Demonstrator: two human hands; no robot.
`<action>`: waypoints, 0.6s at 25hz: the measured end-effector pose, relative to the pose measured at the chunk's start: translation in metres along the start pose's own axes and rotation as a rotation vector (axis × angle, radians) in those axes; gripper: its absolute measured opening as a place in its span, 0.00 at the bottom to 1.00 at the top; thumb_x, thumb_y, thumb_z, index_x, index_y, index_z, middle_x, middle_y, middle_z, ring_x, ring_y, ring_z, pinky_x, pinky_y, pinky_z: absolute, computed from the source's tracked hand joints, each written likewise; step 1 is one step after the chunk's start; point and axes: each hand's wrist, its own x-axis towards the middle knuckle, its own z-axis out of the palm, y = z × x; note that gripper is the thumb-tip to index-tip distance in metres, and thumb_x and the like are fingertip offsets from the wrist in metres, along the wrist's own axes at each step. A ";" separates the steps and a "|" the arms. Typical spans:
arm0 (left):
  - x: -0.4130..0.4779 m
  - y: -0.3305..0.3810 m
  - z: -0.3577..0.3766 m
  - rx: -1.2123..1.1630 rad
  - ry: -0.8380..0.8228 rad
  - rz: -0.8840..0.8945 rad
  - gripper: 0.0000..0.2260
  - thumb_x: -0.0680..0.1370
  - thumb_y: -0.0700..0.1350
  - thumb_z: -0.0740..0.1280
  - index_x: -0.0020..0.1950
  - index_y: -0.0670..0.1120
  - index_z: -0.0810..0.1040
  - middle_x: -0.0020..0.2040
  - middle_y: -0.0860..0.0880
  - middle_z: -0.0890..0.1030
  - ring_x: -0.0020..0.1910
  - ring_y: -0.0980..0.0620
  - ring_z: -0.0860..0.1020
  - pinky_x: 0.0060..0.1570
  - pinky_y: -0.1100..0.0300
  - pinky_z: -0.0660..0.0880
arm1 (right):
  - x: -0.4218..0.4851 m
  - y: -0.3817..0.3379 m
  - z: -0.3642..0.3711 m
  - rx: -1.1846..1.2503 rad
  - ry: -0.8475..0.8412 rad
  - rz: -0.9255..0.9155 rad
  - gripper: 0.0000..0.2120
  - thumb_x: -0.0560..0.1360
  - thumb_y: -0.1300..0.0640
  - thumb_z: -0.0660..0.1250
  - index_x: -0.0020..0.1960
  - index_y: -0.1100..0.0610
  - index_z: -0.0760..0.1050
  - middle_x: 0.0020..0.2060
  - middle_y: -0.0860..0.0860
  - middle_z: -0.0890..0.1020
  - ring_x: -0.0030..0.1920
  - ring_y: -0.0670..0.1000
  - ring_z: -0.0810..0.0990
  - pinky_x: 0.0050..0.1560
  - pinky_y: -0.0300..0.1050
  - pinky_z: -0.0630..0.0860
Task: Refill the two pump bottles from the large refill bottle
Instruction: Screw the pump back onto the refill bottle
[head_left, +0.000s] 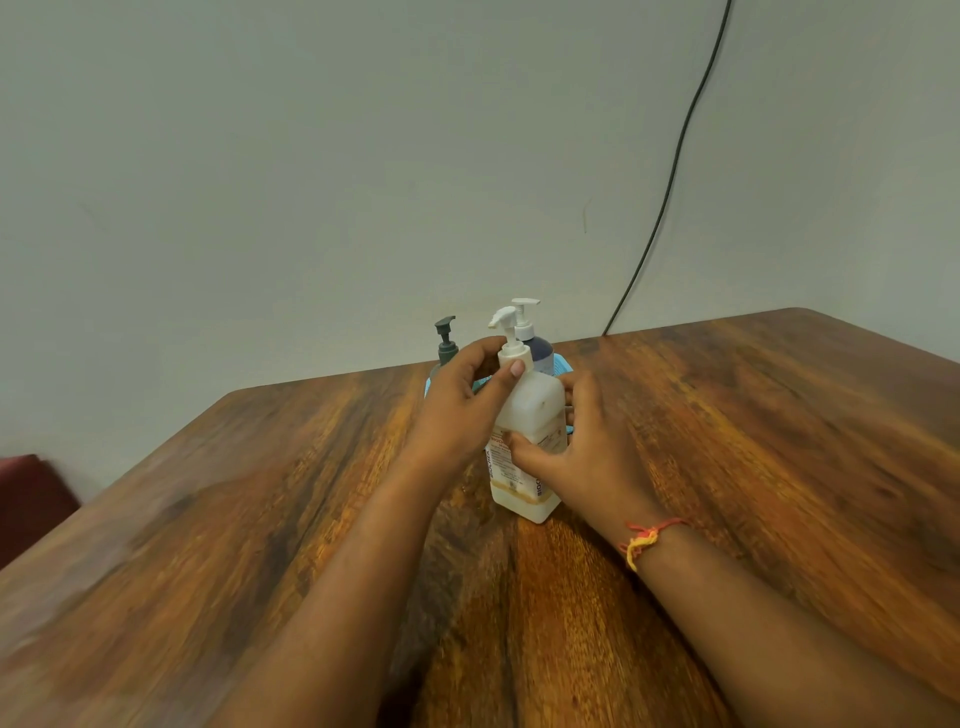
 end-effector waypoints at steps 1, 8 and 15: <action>0.000 0.000 0.001 0.005 0.012 0.003 0.09 0.80 0.50 0.70 0.60 0.54 0.81 0.55 0.52 0.84 0.56 0.54 0.82 0.58 0.47 0.81 | 0.000 0.000 0.000 0.001 -0.006 -0.001 0.29 0.69 0.42 0.76 0.60 0.41 0.60 0.49 0.39 0.75 0.44 0.33 0.75 0.35 0.29 0.74; 0.002 -0.001 -0.005 0.027 -0.028 -0.008 0.12 0.78 0.57 0.68 0.61 0.64 0.81 0.61 0.52 0.81 0.62 0.52 0.80 0.64 0.46 0.78 | 0.000 0.000 0.000 -0.010 -0.017 0.006 0.31 0.69 0.40 0.76 0.60 0.39 0.59 0.52 0.41 0.76 0.45 0.34 0.74 0.37 0.28 0.72; -0.005 0.010 0.002 -0.064 -0.029 -0.048 0.14 0.83 0.45 0.65 0.68 0.51 0.79 0.57 0.56 0.85 0.57 0.58 0.82 0.55 0.62 0.80 | 0.000 -0.001 0.001 0.005 -0.009 0.001 0.31 0.69 0.41 0.76 0.61 0.40 0.59 0.54 0.44 0.78 0.49 0.41 0.78 0.35 0.29 0.73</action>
